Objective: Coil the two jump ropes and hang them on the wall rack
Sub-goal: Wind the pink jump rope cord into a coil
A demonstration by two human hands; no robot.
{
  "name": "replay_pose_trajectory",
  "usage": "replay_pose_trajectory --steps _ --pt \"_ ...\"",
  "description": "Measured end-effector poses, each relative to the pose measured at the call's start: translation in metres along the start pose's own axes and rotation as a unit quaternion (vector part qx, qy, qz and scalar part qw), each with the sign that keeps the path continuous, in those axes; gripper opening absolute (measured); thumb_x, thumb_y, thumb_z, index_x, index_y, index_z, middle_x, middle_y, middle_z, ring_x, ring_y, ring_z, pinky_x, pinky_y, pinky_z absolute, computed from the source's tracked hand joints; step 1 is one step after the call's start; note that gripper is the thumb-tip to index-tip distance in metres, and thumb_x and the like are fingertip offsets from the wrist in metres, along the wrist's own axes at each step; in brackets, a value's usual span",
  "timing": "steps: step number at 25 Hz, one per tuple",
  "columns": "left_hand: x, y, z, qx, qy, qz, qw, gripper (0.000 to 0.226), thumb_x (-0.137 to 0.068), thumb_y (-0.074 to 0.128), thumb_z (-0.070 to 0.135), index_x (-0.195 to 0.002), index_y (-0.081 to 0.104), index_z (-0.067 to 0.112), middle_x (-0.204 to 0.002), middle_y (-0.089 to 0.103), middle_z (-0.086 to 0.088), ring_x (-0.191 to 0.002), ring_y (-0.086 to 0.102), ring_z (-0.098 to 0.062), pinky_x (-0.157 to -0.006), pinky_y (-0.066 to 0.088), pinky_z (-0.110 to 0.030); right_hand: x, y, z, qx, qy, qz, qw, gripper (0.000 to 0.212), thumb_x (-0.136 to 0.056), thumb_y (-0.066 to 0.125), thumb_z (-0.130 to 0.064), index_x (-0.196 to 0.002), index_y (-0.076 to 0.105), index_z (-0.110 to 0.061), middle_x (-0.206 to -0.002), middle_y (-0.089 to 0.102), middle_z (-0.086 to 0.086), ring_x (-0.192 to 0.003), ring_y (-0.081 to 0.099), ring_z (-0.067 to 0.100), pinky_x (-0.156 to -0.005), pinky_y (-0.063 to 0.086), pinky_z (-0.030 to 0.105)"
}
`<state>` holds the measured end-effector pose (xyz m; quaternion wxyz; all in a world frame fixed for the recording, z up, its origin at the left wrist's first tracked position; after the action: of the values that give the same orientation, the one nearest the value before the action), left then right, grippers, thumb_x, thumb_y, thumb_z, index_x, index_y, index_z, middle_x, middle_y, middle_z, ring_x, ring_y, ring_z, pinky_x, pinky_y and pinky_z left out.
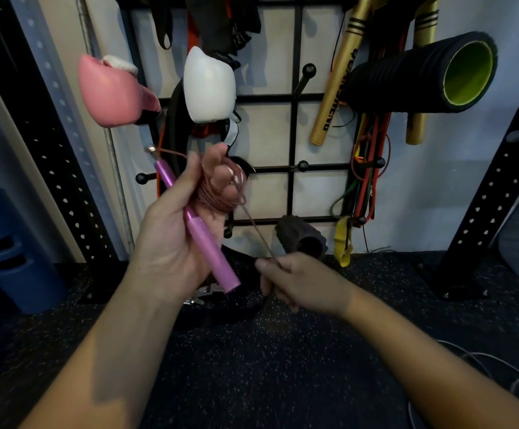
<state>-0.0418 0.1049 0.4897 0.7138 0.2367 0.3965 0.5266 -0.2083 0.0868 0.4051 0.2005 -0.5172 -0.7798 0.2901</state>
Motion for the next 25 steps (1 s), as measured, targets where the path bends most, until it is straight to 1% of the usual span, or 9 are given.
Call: replay_pose_trajectory --steps 2,3,5,7,10,13,16,19,25 --pt "-0.005 -0.013 -0.001 -0.206 0.058 0.012 0.977 0.024 -0.104 0.048 0.018 -0.107 0.069 0.007 -0.094 0.081 0.001 -0.085 0.076 -0.009 -0.078 0.06 -0.023 0.002 0.009 -0.004 0.106 -0.019 -0.023 0.994 0.032 -0.106 0.05 -0.038 -0.096 0.071 -0.017 -0.082 0.07 -0.002 -0.069 0.062 0.008 -0.066 0.05 0.029" --pt "-0.006 -0.023 -0.003 -0.377 0.08 0.018 0.923 0.023 -0.106 0.047 0.019 -0.11 0.068 0.012 -0.099 0.081 0.003 -0.091 0.076 -0.007 -0.085 0.059 -0.024 0.004 0.01 -0.012 0.133 -0.039 -0.033 0.99 0.026 -0.106 0.05 -0.033 -0.1 0.071 -0.02 -0.09 0.071 -0.004 -0.076 0.064 0.007 -0.071 0.053 0.029" --pt "-0.005 -0.039 -0.01 -0.645 0.076 -0.009 0.761 0.021 -0.107 0.048 0.027 -0.109 0.068 0.02 -0.098 0.08 0.01 -0.091 0.073 0.002 -0.087 0.055 -0.02 0.01 0.003 -0.03 0.146 -0.073 -0.03 0.986 0.023 -0.106 0.05 -0.025 -0.105 0.073 -0.022 -0.09 0.068 -0.01 -0.074 0.06 -0.003 -0.068 0.048 0.014" --pt "-0.005 -0.049 -0.013 -0.724 0.03 -0.046 0.688 0.023 -0.105 0.051 0.035 -0.1 0.07 0.022 -0.09 0.079 0.006 -0.084 0.073 -0.004 -0.083 0.056 -0.026 0.014 -0.011 -0.042 0.153 -0.11 0.015 0.982 0.022 -0.105 0.053 -0.02 -0.108 0.075 -0.021 -0.086 0.068 -0.013 -0.072 0.059 -0.006 -0.063 0.042 0.009" --pt "-0.002 -0.049 -0.013 -0.694 -0.072 -0.101 0.709 0.039 -0.098 0.054 0.049 -0.078 0.073 0.022 -0.069 0.076 -0.002 -0.063 0.071 -0.02 -0.071 0.057 -0.038 0.014 -0.032 -0.038 0.103 -0.118 0.11 0.981 0.007 -0.095 0.071 -0.027 -0.102 0.074 -0.027 -0.086 0.074 -0.005 -0.074 0.064 0.007 -0.068 0.05 0.022" --pt "0.002 -0.043 -0.015 -0.665 -0.137 -0.131 0.722 0.037 -0.082 0.07 0.054 -0.064 0.069 0.022 -0.051 0.062 0.0 -0.046 0.056 -0.016 -0.052 0.049 -0.029 0.015 -0.042 -0.029 0.051 -0.082 0.152 0.984 0.014 -0.086 0.081 -0.033 -0.089 0.069 -0.026 -0.067 0.071 -0.001 -0.053 0.059 0.01 -0.052 0.047 0.026" --pt "0.001 -0.039 -0.017 -0.623 -0.154 -0.132 0.756 0.037 -0.085 0.071 0.044 -0.073 0.071 0.009 -0.053 0.065 -0.003 -0.046 0.058 -0.017 -0.053 0.05 -0.029 0.015 -0.041 -0.027 0.038 -0.091 0.096 0.99 0.012 -0.092 0.075 -0.029 -0.088 0.067 -0.021 -0.062 0.058 -0.007 -0.051 0.044 0.002 -0.052 0.036 0.018" --pt "0.002 -0.037 -0.016 -0.577 -0.165 -0.134 0.789 0.035 -0.084 0.07 0.038 -0.084 0.074 0.003 -0.069 0.077 -0.011 -0.059 0.072 -0.023 -0.069 0.059 -0.038 0.015 -0.04 -0.025 0.015 -0.102 0.042 0.994 0.007 -0.099 0.065 -0.029 -0.097 0.064 -0.023 -0.074 0.062 -0.009 -0.062 0.049 -0.001 -0.062 0.039 0.016" --pt "0.0 -0.045 -0.013 -0.563 -0.174 -0.131 0.797 0.028 -0.083 0.074 0.039 -0.066 0.074 0.017 -0.045 0.054 -0.002 -0.042 0.048 -0.016 -0.047 0.041 -0.025 0.016 -0.037 -0.029 0.004 -0.115 0.035 0.993 0.006 -0.102 0.061 -0.03 -0.102 0.063 -0.025 -0.091 0.073 0.002 -0.068 0.053 -0.001 -0.065 0.042 0.019"
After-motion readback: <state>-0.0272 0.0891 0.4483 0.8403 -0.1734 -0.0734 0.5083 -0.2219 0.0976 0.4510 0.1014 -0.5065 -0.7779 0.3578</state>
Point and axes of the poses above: each hand's wrist, its own x-axis away from the middle knuckle, its own y-axis out of the palm, z = x × y, the point moved 2 cm from there along -x, towards the middle knuckle
